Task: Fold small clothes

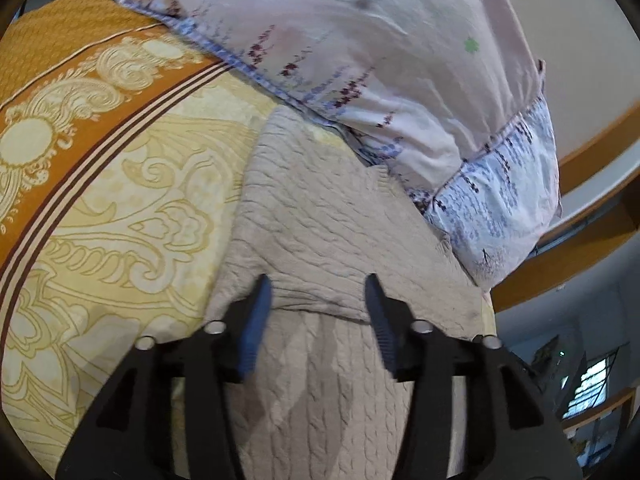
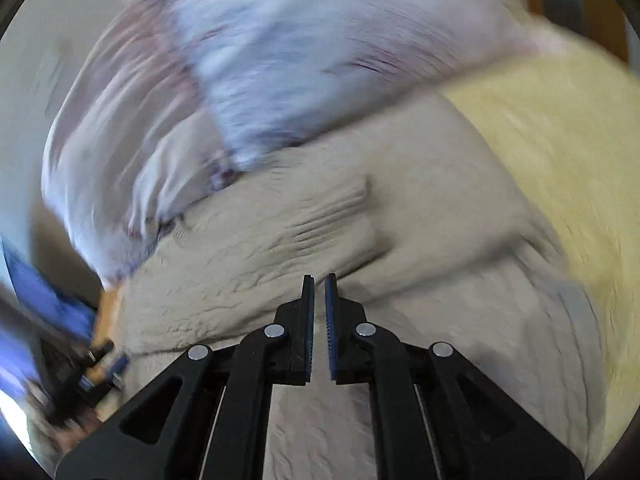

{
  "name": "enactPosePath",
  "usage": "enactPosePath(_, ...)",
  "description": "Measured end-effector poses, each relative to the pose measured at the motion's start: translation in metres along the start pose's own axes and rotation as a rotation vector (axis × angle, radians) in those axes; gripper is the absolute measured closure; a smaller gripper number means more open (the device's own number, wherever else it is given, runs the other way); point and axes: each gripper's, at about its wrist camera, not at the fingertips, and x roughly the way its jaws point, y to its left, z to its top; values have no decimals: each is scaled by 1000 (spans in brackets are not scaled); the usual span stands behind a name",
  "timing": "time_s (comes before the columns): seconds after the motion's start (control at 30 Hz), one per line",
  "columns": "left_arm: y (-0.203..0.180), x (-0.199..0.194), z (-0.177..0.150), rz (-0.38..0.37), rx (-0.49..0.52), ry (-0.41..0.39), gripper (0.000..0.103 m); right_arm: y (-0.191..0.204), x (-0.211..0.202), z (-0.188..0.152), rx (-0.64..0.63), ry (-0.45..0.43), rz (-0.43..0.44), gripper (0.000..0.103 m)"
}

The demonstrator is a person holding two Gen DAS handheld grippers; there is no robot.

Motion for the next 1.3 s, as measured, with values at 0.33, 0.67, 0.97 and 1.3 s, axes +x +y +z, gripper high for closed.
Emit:
enactPosePath(0.33,-1,-10,-6,18,18,10,43,-24,3,30,138,39,74,58)
enactPosePath(0.67,2,-10,-8,30,28,27,43,2,8,25,-9,-21,97,95)
enactPosePath(0.97,0,-9,-12,24,62,36,43,-12,9,9,-64,-22,-70,96)
enactPosePath(1.3,12,-44,-33,-51,62,50,43,-23,-43,0,-85,-68,-34,49)
